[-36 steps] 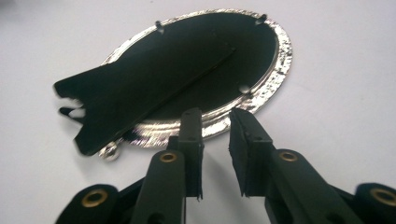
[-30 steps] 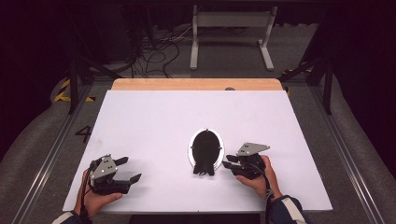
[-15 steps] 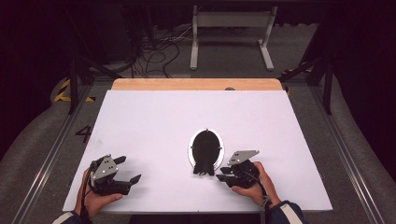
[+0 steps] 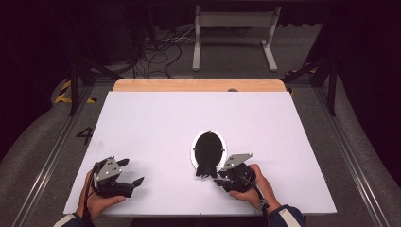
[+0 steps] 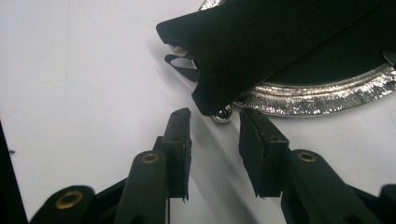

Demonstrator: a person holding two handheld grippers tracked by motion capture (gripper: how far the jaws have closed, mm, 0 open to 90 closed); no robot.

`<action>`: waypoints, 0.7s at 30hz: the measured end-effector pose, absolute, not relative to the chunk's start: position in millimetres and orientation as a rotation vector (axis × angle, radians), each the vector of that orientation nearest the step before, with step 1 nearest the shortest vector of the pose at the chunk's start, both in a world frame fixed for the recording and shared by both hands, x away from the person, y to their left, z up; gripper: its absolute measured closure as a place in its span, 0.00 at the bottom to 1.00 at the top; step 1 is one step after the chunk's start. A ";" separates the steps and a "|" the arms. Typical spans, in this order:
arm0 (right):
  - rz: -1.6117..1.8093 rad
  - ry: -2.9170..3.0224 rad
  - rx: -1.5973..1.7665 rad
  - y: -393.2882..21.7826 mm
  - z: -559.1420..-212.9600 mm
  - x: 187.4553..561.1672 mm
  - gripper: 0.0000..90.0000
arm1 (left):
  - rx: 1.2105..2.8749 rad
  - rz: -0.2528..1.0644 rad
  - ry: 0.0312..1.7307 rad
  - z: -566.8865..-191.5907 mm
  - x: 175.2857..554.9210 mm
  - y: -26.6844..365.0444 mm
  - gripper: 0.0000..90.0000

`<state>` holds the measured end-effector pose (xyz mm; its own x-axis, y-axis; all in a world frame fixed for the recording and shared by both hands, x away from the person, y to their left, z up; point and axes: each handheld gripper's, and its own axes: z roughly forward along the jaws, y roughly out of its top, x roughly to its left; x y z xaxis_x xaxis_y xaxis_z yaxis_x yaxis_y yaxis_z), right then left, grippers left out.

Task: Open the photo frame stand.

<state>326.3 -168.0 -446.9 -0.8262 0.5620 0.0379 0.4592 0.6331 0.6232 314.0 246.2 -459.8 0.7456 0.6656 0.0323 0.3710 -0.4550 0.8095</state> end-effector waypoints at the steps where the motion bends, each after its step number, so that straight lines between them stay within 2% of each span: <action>1: 0.963 2.692 0.856 -167.0 -447.0 327.0 0.71 | 2.077 0.426 0.775 -459.5 314.3 246.7 0.16; 8: 1.069 2.714 0.954 -170.2 -448.9 335.8 0.72 | 2.051 0.397 0.775 -458.5 313.5 244.6 0.15; 15: 1.144 2.716 1.044 -170.0 -450.4 341.5 0.69 | 2.068 0.392 0.750 -458.4 313.8 242.0 0.16; 21: 1.309 2.719 1.185 -177.6 -454.7 348.6 0.60 | 2.076 0.381 0.755 -459.5 314.3 240.2 0.16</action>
<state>348.6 -177.6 -454.7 -0.7286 0.5710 0.3784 0.6519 0.4084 0.6389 314.3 240.2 -459.5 0.7693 0.6388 -0.0082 0.3724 -0.4380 0.8182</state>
